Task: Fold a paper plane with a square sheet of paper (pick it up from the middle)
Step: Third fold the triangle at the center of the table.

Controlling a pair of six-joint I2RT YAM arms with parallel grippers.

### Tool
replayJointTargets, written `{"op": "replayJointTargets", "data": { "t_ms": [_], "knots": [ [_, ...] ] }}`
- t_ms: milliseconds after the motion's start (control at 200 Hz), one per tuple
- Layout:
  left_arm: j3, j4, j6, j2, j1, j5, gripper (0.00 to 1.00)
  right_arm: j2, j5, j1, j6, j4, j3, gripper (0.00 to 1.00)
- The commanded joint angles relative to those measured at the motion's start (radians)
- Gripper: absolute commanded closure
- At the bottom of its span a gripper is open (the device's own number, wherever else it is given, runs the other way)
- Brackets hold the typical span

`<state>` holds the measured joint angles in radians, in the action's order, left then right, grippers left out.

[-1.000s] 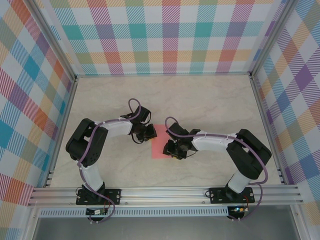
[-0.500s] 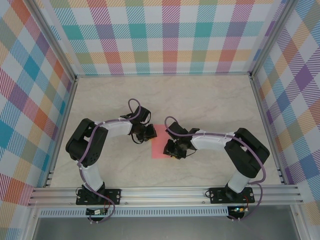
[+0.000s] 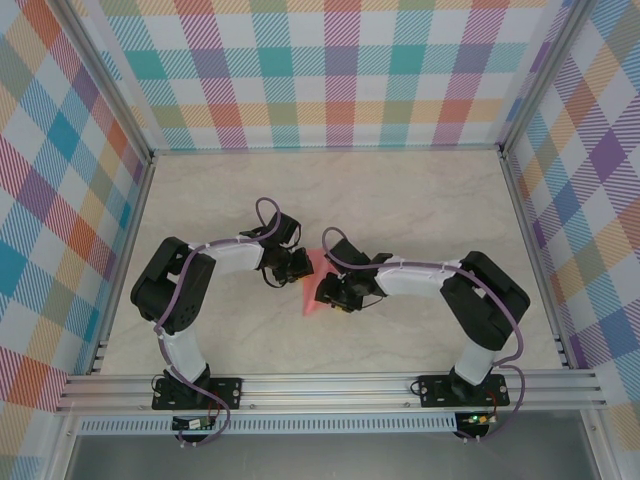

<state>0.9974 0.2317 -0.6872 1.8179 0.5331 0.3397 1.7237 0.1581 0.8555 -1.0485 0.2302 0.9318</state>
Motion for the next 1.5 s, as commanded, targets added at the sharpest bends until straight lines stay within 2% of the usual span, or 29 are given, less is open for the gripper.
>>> {"op": "replayJointTargets", "data": {
  "t_ms": [0,195,295,620,840,1115,1355,1495],
  "knots": [
    [-0.043,0.059,-0.002,0.034,0.004,-0.009,0.86,-0.004,0.004,-0.018,0.039,-0.064,0.030,0.56],
    [-0.040,0.060,-0.002,0.035,0.004,-0.010,0.86,-0.004,0.016,-0.051,0.056,-0.083,0.026,0.50],
    [-0.042,0.062,0.000,0.034,0.004,-0.014,0.86,-0.014,0.021,-0.058,0.073,-0.096,0.024,0.43],
    [-0.037,0.064,-0.002,0.040,0.004,-0.013,0.86,-0.085,0.068,-0.062,0.082,-0.153,-0.037,0.35],
    [-0.036,0.066,-0.002,0.041,0.004,-0.014,0.86,-0.134,0.078,-0.062,0.051,-0.206,-0.119,0.34],
    [-0.034,0.075,-0.001,0.038,0.004,-0.015,0.87,-0.133,0.138,-0.061,0.067,-0.240,-0.116,0.34],
    [-0.034,0.075,0.000,0.041,0.004,-0.013,0.87,-0.129,0.110,-0.062,0.060,-0.226,-0.129,0.34],
    [-0.039,0.072,0.003,0.034,0.004,-0.012,0.87,-0.100,0.085,-0.077,0.067,-0.207,-0.093,0.39]
  ]
}}
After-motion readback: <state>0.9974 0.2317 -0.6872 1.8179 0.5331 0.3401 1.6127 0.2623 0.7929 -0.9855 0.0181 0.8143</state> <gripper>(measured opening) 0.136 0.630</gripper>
